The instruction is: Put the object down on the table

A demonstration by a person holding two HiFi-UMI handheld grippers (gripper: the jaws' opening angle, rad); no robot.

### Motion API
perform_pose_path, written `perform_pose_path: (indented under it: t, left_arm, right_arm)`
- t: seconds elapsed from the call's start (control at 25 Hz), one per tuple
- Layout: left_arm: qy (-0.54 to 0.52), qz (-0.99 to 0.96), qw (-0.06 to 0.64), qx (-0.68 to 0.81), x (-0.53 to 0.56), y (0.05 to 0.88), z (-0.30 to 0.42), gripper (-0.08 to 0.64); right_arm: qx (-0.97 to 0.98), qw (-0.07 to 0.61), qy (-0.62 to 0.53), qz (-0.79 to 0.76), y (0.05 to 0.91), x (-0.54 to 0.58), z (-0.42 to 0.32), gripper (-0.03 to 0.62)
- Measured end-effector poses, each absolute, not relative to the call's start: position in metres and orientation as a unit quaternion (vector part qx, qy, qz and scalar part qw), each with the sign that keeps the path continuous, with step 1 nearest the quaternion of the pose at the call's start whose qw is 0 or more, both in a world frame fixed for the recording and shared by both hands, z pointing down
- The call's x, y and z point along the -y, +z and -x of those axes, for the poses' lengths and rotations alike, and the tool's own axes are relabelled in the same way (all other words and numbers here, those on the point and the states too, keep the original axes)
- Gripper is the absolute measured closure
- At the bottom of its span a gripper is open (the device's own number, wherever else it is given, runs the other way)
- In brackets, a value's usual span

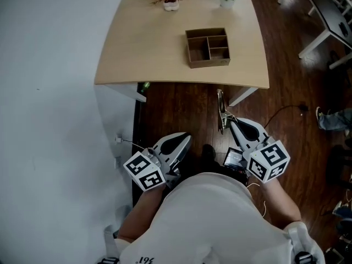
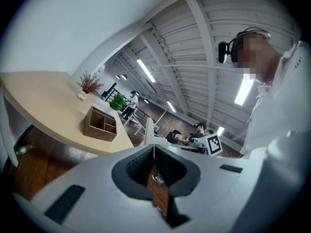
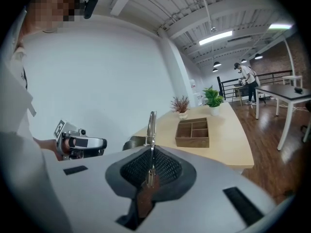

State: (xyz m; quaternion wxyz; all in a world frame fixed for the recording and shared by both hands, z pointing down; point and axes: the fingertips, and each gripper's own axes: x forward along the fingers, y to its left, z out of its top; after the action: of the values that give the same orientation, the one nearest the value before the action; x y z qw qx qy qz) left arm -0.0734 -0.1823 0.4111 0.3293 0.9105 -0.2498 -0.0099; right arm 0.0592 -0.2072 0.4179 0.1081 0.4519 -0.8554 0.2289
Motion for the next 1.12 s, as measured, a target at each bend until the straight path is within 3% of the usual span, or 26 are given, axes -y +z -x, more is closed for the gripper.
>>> perform_pose_path:
  t: [0.64,1.04,1.08,1.12]
  left_arm:
    - [0.016,-0.936,0.322,0.140,0.267,0.409,0.144,0.558]
    - [0.014,-0.941,0.328,0.081,0.301,0.420,0.117,0.555]
    - [0.014,-0.940,0.330,0.079,0.306,0.421,0.111,0.481]
    - [0.015,-0.940,0.332,0.079,0.311,0.422,0.105,0.471]
  right_arm:
    - [0.796,0.091,0.217,-0.557,0.410,0.274,0.000,0.577]
    - [0.769,0.096,0.207,-0.597,0.420,0.310,-0.021,0.577]
    - [0.769,0.099,0.205,-0.598,0.421,0.316,-0.025,0.577]
    - [0.769,0.101,0.202,-0.598,0.421,0.323,-0.031,0.577]
